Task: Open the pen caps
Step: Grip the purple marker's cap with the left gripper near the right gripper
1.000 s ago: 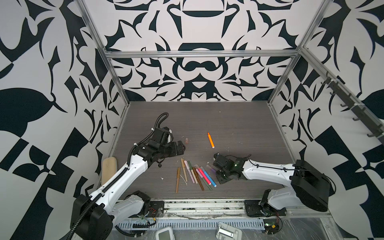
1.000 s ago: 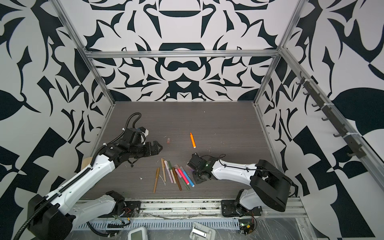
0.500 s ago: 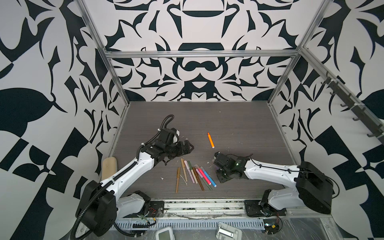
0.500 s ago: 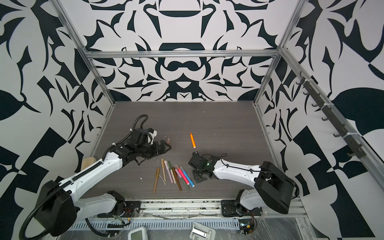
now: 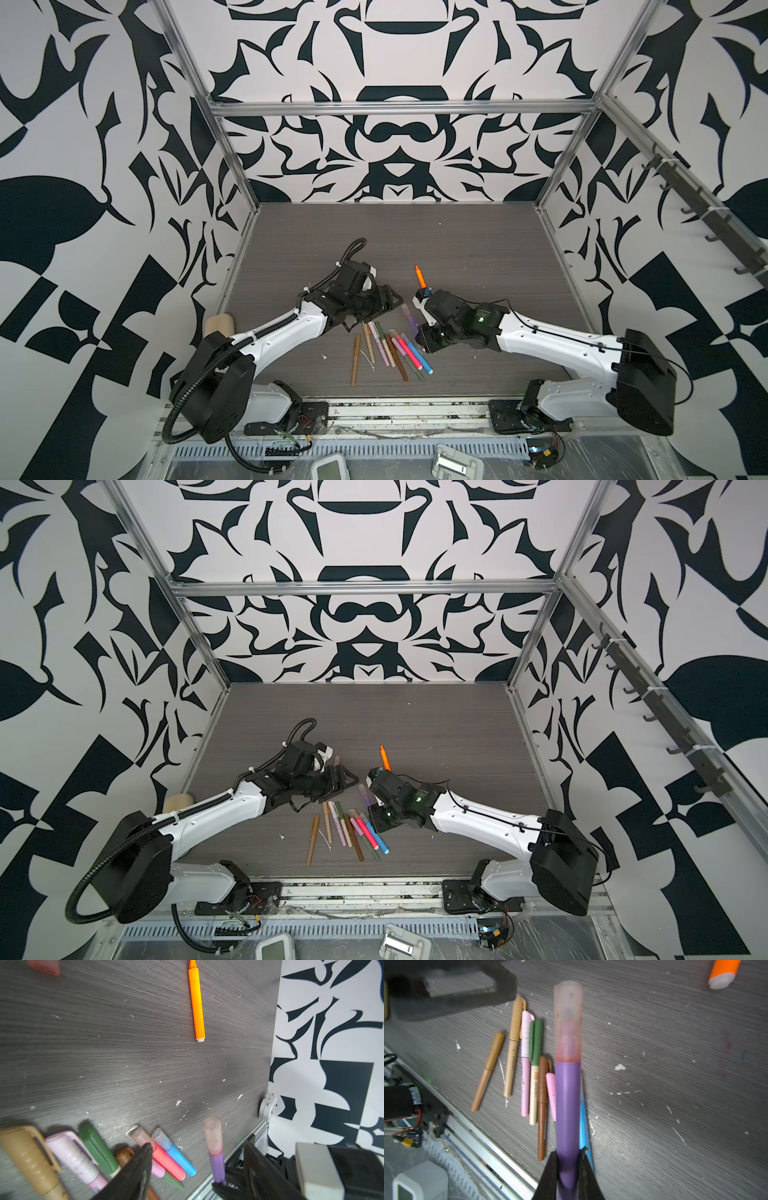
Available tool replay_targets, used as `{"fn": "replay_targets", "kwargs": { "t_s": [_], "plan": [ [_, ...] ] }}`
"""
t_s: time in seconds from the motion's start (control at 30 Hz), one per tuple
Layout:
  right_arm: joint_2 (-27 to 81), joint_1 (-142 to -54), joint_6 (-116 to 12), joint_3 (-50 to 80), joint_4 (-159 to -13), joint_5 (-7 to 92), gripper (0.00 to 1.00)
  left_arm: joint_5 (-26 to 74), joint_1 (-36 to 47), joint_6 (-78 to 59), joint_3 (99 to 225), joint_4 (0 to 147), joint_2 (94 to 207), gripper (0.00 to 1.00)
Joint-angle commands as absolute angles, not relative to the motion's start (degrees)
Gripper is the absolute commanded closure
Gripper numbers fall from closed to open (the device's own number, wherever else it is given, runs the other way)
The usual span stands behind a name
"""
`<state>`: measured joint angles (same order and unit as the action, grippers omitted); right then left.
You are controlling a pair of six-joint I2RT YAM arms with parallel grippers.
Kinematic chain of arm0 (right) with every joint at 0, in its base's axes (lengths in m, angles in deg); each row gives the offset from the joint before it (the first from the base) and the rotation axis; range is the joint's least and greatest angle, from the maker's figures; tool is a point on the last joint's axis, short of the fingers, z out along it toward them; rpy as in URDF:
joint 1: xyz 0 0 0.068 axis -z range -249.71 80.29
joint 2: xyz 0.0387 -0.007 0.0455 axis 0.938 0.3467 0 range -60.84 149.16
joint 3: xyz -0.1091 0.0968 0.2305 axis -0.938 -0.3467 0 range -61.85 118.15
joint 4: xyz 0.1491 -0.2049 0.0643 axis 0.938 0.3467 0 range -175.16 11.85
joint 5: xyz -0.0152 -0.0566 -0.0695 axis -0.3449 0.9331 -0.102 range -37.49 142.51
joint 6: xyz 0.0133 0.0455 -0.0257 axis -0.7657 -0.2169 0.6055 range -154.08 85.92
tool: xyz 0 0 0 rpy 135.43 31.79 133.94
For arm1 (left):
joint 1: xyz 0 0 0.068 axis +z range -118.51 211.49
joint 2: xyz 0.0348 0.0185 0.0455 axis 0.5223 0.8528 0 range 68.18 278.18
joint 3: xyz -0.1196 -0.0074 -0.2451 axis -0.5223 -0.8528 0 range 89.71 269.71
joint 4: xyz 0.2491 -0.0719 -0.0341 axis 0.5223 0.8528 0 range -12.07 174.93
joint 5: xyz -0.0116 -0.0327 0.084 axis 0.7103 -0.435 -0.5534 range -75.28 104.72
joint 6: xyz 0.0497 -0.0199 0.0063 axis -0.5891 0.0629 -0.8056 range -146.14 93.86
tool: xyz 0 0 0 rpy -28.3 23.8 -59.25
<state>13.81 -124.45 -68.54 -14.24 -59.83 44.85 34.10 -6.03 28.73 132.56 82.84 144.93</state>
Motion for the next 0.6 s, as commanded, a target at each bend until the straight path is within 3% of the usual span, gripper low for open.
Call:
{"fn": "replay_targets", "kwargs": {
  "t_s": [0.0,0.57],
  "plan": [
    [11.21,-124.4,-69.56,-12.1,-62.37,42.61,1.0,34.3,-6.22,30.7,133.65,81.39,145.73,0.3],
    [8.86,-124.44,-70.22,-12.39,-64.06,41.64,1.0,38.82,-6.87,35.91,133.74,72.94,148.67,0.58]
  ]
}}
